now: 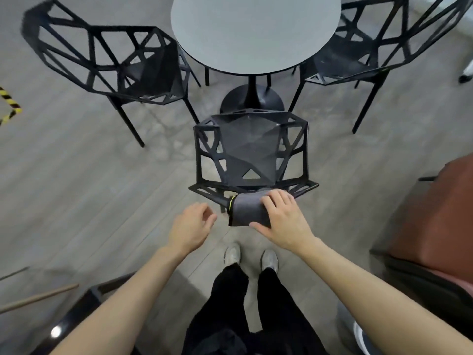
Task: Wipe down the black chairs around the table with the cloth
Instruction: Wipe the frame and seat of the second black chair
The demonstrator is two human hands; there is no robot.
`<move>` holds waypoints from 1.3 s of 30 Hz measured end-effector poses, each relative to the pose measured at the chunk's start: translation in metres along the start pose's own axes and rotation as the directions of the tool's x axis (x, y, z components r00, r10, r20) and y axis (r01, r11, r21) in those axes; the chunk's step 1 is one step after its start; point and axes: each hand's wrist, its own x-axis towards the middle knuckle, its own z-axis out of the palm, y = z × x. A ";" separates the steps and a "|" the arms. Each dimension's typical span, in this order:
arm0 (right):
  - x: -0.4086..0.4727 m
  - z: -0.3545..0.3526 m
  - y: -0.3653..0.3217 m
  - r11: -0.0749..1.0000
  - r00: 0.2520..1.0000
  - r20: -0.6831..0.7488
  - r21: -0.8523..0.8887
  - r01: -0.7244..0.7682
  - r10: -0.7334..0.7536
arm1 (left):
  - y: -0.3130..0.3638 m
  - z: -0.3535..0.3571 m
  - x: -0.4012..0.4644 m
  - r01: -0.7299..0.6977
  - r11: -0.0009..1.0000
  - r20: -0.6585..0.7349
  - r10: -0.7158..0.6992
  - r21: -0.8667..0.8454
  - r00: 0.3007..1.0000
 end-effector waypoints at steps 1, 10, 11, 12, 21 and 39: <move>0.007 0.006 -0.005 1.000 0.999 0.039 -0.020 0.004 -0.003 | -0.003 0.002 0.004 -0.078 0.994 -0.079 0.085 0.082 0.993; 0.008 0.034 0.032 0.971 0.985 -0.101 -0.213 0.113 -0.137 | -0.010 0.042 0.063 -0.390 0.836 0.264 0.305 0.387 0.915; 0.006 0.031 0.035 0.967 0.987 -0.094 -0.232 0.104 -0.129 | -0.011 0.044 0.063 -0.393 0.834 0.253 0.313 0.387 0.915; 0.007 0.032 0.032 0.965 0.991 -0.083 -0.250 0.083 -0.107 | -0.011 0.046 0.061 -0.395 0.835 0.248 0.320 0.383 0.915; 0.045 0.076 -0.041 0.979 0.990 -0.083 -0.178 0.097 -0.113 | -0.021 0.039 0.059 -0.400 0.864 0.288 0.317 0.306 0.904; 0.029 0.050 -0.008 0.967 0.981 0.057 -0.166 0.194 -0.187 | -0.013 0.038 0.057 -0.355 0.877 0.318 0.253 0.323 0.914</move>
